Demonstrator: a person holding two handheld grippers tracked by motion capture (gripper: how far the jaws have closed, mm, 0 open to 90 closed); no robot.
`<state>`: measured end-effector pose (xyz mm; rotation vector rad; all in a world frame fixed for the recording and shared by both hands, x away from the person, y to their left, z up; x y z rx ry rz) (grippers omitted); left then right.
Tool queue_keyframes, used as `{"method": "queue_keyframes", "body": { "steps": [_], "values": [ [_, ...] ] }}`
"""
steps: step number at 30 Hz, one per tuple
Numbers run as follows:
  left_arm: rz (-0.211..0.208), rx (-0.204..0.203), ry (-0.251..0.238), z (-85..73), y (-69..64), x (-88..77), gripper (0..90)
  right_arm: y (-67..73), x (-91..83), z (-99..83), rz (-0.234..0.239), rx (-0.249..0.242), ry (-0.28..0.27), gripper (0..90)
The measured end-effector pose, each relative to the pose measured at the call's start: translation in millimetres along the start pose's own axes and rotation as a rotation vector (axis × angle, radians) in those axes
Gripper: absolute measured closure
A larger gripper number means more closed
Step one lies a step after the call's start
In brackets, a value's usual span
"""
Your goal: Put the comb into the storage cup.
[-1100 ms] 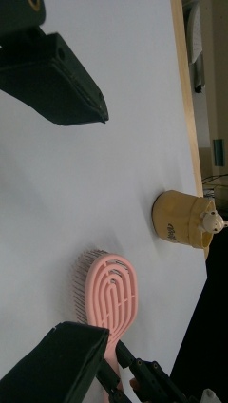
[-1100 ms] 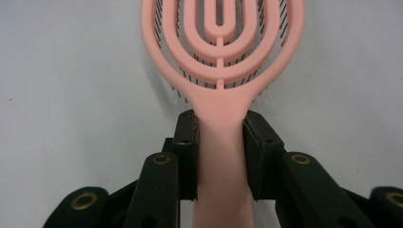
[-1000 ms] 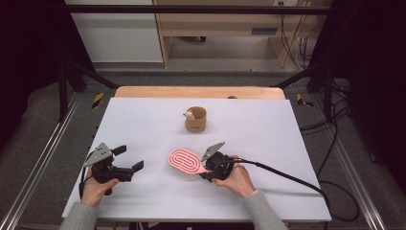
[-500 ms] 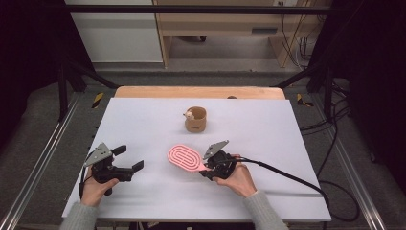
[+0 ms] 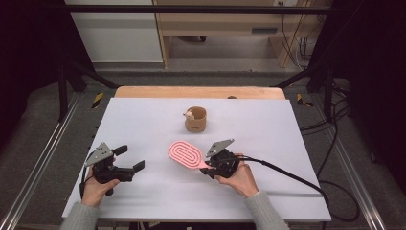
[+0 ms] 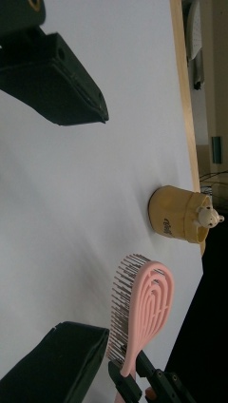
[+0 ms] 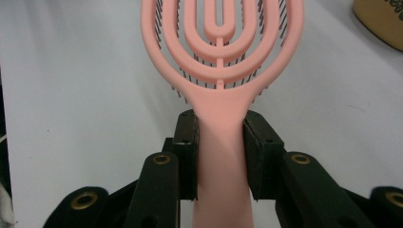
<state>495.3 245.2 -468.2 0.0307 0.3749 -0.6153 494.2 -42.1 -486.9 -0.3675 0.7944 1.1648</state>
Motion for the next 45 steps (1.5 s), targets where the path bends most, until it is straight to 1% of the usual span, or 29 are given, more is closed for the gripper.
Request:
{"method": "queue_keyframes", "body": {
  "steps": [2, 5, 8, 9, 11, 15, 23, 29, 31, 41, 45],
  "values": [
    [0.000, 0.001, 0.001, 0.4, -1.1, 0.3, 0.8, 0.1, -1.5, 0.6, 0.000, -0.003, -0.006, 69.6],
    [-0.003, 0.004, -0.001, 1.6, -2.6, -0.1, 0.8, 0.0, -3.6, 0.9, 0.001, 0.006, -0.025, 69.6],
    [-0.004, 0.001, -0.007, 3.5, -4.2, -0.6, 0.8, -2.9, -8.8, 0.8, -0.009, 0.009, -0.047, 69.6],
    [-0.007, 0.000, -0.008, 4.0, -4.7, -0.8, 0.8, -2.9, -8.8, 0.8, -0.009, 0.009, -0.047, 69.6],
    [-0.007, -0.001, -0.012, 5.0, -5.5, -1.0, 0.8, -4.5, -13.0, 1.6, -0.016, 0.012, -0.070, 69.6],
    [-0.008, -0.005, -0.017, 7.0, -6.8, -1.8, 0.8, -5.1, -16.6, 1.9, -0.014, 0.019, -0.089, 69.5],
    [-0.005, -0.021, -0.017, 11.1, -11.9, -1.4, 0.8, -6.3, -22.5, 3.0, -0.028, 0.014, -0.114, 69.6],
    [-0.005, -0.021, -0.019, 14.7, -17.8, -0.6, 0.8, -7.2, -24.2, 3.8, -0.034, 0.020, -0.139, 69.6],
    [-0.006, -0.021, -0.019, 16.4, -20.3, -0.3, 0.8, -7.7, -25.8, 4.7, -0.042, 0.015, -0.151, 69.6],
    [-0.011, -0.025, -0.018, 23.3, -34.3, 2.2, 0.8, -7.6, -29.6, 6.5, -0.045, 0.016, -0.179, 69.6],
    [-0.015, -0.027, -0.017, 24.9, -39.2, 3.7, 0.8, -7.3, -32.2, 8.0, -0.049, 0.009, -0.200, 69.6]
  ]
}}
Point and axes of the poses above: each handheld gripper's, and its own axes: x roughly forward along the jaws, z roughly out of its top, y roughly to its left, the point moved 7 cm from there along x, roughly forward along the jaws, and after that the axes turned 8 degrees about z, right-handed, at the moved point
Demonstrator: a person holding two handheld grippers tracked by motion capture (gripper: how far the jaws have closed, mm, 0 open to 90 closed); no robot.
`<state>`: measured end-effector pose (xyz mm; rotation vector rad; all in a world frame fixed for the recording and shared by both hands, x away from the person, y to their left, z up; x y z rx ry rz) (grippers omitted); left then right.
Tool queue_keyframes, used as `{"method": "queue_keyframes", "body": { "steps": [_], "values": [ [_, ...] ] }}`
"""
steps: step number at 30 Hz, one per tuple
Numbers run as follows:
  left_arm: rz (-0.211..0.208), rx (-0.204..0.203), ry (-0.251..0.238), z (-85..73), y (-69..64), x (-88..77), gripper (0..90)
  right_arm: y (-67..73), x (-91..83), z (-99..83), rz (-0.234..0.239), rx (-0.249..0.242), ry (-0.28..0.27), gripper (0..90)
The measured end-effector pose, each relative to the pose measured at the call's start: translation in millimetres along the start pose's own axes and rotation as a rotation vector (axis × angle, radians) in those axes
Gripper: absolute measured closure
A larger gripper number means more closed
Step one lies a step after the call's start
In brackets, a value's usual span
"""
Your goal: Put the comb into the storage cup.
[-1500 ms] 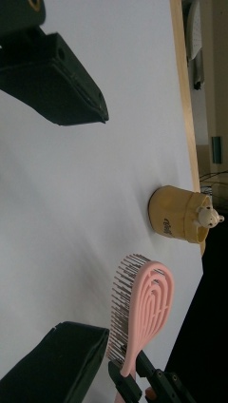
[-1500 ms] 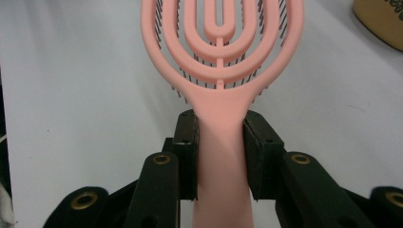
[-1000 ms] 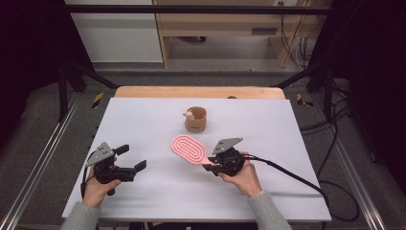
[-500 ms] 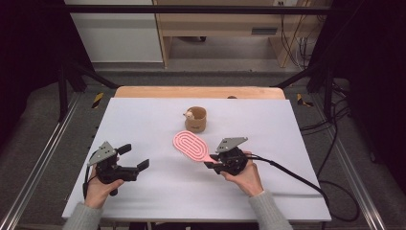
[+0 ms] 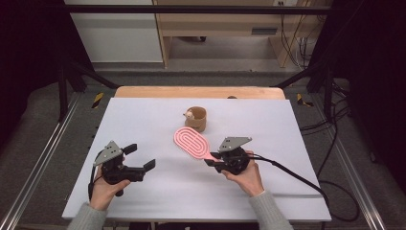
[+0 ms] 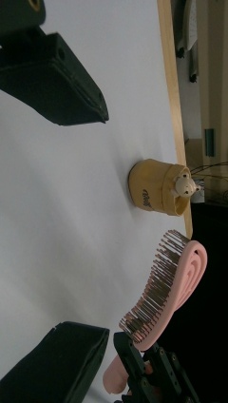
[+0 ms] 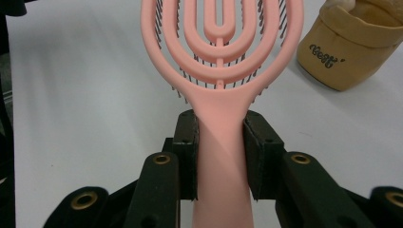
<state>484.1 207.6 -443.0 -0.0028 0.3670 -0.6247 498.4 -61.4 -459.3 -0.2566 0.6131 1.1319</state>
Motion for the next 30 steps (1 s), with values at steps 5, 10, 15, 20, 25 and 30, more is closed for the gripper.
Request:
{"method": "queue_keyframes", "body": {
  "steps": [5, 10, 15, 20, 25, 30],
  "values": [
    [-0.005, -0.002, -0.001, 2.3, -5.9, 1.8, 0.8, 0.6, -1.6, 2.5, -0.003, -0.005, -0.028, 69.6],
    [-0.007, -0.003, -0.005, 4.6, -10.0, 2.1, 0.8, 0.8, -3.9, 4.8, -0.006, -0.012, -0.057, 69.6],
    [-0.009, -0.014, -0.012, 7.9, -12.8, 2.2, 0.8, 0.6, -5.3, 6.0, -0.004, -0.006, -0.073, 69.6],
    [-0.008, -0.020, -0.009, 10.0, -14.8, 2.8, 0.8, 0.6, -6.5, 7.2, -0.009, -0.010, -0.088, 69.6],
    [-0.006, -0.031, -0.011, 14.2, -16.0, 3.8, 0.8, 0.4, -8.8, 8.8, -0.018, -0.011, -0.105, 69.6],
    [-0.011, -0.037, -0.011, 18.1, -18.2, 5.2, 0.8, 0.0, -10.6, 9.8, -0.025, -0.014, -0.116, 69.6]
  ]
}}
Point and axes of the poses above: each handheld gripper's, and its own axes: x roughly forward along the jaws, z roughly out of its top, y roughly to its left, the point moved 7 cm from there along x, roughly forward along the jaws, and after that the axes turned 8 degrees about z, right-handed, at the moved point
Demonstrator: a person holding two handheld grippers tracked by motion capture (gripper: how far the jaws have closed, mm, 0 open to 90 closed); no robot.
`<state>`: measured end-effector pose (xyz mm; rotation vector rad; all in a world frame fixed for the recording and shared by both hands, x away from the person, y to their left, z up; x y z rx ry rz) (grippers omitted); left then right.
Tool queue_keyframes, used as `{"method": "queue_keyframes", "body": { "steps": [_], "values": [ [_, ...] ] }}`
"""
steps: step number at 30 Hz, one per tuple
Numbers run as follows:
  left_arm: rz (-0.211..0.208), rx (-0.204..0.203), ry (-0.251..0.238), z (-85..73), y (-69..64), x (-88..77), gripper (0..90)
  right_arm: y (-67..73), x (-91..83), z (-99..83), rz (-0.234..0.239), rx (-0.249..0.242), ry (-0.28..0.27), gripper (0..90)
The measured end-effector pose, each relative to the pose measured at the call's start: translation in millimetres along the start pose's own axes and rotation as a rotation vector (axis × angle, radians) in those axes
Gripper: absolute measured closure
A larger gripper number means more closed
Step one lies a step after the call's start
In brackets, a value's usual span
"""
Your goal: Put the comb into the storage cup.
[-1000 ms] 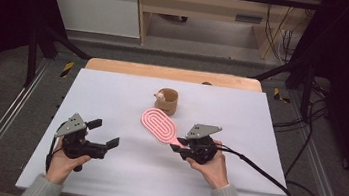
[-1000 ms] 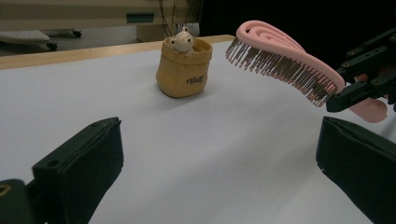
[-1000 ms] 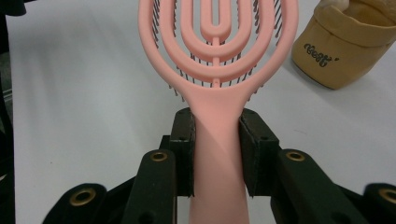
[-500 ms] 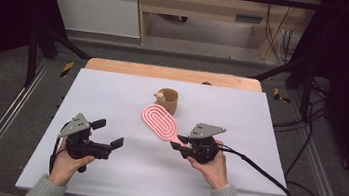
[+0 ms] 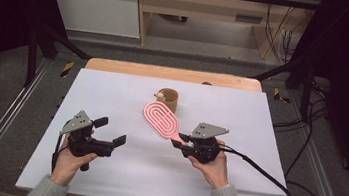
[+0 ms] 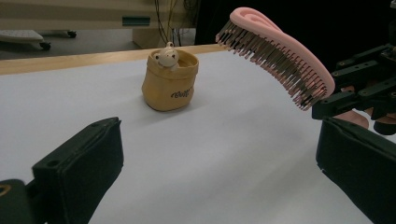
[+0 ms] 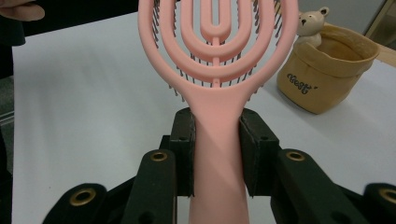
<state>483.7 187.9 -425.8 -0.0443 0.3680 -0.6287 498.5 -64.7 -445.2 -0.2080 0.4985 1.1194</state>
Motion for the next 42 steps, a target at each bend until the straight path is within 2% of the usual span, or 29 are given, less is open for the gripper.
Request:
{"method": "queue_keyframes", "body": {
  "steps": [17, 42],
  "values": [
    [-0.024, -0.036, -0.025, 19.5, -10.8, 11.7, 0.8, -0.1, 0.0, 0.1, 0.003, 0.005, -0.010, 69.6],
    [-0.058, -0.060, -0.015, 27.0, -29.3, 29.6, 0.7, 0.2, 1.3, 0.3, -0.006, -0.003, -0.024, 69.6]
  ]
}}
Point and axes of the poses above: each handheld gripper's, and its own axes: x roughly forward along the jaws, z roughly out of its top, y roughly to its left, the point moved 7 cm from there along x, roughly forward along the jaws, and after that the axes turned 8 degrees about z, right-handed, at the moved point
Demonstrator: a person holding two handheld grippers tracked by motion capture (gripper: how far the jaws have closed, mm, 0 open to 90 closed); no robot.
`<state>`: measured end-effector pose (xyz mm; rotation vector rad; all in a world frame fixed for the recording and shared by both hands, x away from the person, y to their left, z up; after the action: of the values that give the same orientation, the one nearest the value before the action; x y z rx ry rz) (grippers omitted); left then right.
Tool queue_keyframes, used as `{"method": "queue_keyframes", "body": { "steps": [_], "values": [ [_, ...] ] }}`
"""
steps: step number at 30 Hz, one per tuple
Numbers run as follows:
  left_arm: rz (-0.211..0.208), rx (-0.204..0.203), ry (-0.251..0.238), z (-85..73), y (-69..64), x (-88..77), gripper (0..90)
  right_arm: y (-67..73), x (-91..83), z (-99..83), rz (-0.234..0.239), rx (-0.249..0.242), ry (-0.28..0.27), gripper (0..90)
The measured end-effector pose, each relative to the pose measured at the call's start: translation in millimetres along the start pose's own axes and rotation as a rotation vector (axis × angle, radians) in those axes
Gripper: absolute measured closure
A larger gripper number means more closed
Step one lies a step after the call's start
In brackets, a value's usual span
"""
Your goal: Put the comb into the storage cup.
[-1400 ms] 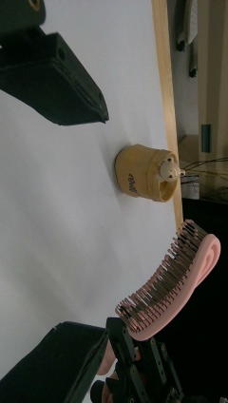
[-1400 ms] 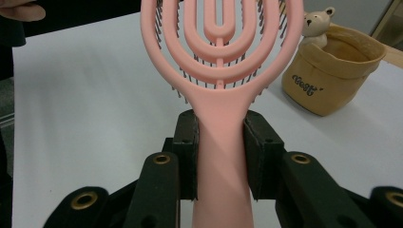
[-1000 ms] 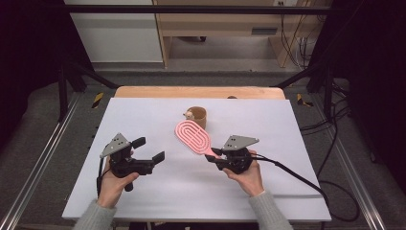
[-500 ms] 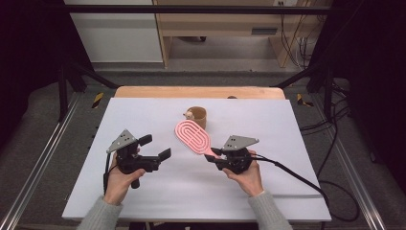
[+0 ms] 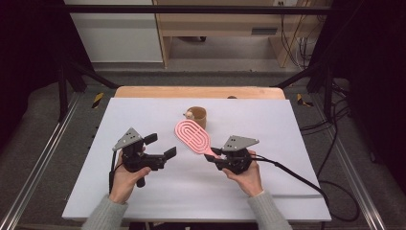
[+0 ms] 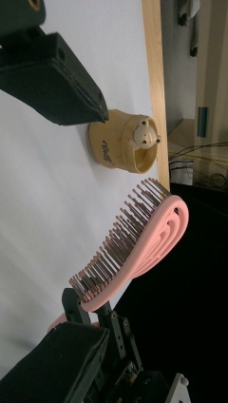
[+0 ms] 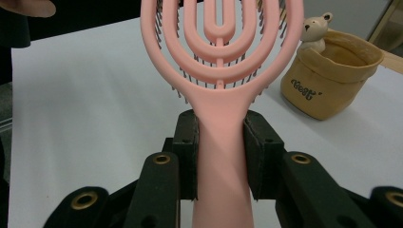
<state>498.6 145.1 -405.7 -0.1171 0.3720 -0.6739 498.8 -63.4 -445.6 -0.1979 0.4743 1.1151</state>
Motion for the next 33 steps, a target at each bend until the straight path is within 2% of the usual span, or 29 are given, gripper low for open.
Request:
{"method": "queue_keyframes", "body": {
  "steps": [20, 33],
  "values": [
    [-0.030, -0.013, 0.017, 5.0, -20.0, 18.4, 0.7, 1.4, -1.9, 3.1, -0.001, -0.007, -0.028, 69.6],
    [-0.041, -0.044, 0.028, 3.6, -26.9, 28.2, 2.3, 2.3, -1.6, 3.6, 0.000, -0.014, -0.035, 69.6]
  ]
}}
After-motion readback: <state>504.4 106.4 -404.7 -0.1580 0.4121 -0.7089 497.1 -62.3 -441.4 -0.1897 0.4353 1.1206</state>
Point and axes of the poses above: each handheld gripper's, and its own axes: x roughly forward along the jaws, z roughly out of its top, y roughly to its left, the point moved 7 cm from there along x, roughly forward along the jaws, and after that the axes turned 8 degrees about z, right-handed, at the moved point
